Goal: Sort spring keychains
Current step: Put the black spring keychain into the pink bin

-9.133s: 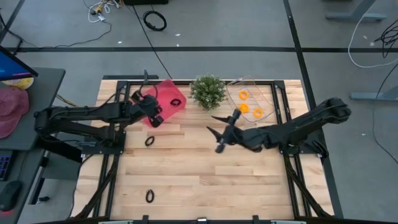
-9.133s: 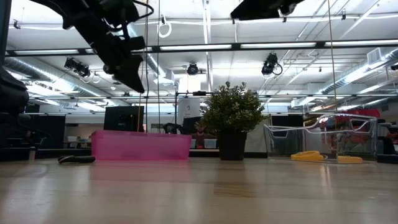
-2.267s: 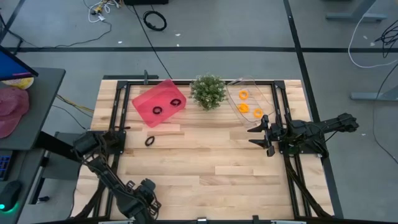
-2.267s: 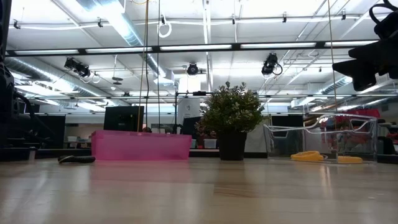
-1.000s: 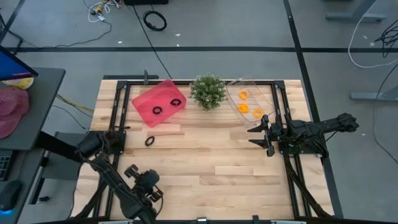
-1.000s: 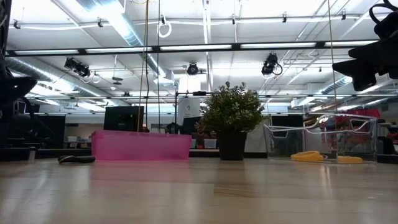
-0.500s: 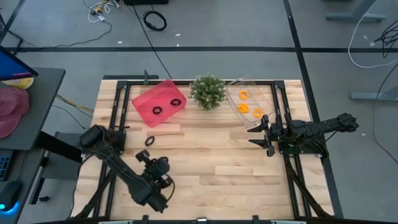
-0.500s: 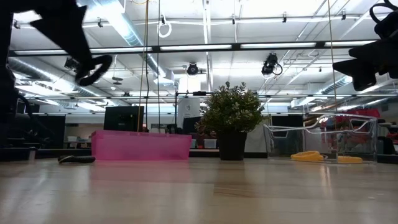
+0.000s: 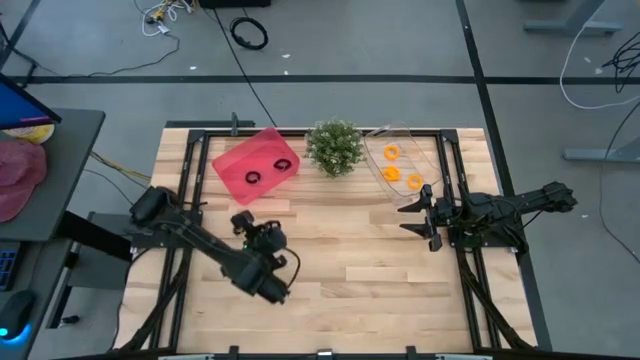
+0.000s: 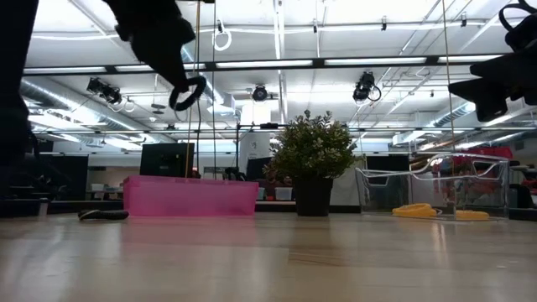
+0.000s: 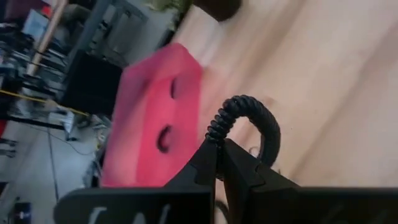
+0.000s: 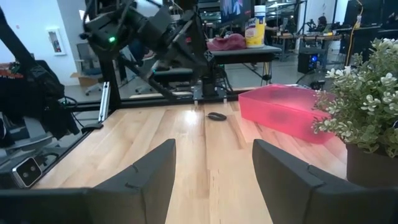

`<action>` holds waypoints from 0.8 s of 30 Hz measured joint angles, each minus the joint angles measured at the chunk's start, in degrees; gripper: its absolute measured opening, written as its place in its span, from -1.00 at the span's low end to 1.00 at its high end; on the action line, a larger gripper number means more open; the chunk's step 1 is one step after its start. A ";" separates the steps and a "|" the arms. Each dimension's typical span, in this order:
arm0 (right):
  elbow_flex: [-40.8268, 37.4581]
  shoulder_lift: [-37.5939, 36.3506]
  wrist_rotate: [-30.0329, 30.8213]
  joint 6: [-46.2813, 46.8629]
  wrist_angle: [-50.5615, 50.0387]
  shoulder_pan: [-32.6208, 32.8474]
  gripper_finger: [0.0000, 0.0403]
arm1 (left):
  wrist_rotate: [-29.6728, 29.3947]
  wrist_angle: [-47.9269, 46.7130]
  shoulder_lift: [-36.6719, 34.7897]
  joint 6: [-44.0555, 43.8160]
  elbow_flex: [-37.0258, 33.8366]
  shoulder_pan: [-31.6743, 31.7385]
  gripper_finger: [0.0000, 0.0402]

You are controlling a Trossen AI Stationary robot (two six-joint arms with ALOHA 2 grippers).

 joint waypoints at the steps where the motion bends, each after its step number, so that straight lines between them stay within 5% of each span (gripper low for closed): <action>1: 0.00 0.00 -0.01 -0.01 -0.04 0.00 0.07 | -0.75 0.11 -0.61 0.36 -0.78 0.82 -0.94; 14: 0.00 0.00 -0.01 0.01 0.22 0.00 0.07 | -3.42 -0.02 -13.11 1.93 -17.74 14.22 -0.93; 24: 0.00 0.00 0.00 0.00 0.20 0.01 0.07 | -9.96 4.91 -20.81 9.89 -22.94 24.93 -0.93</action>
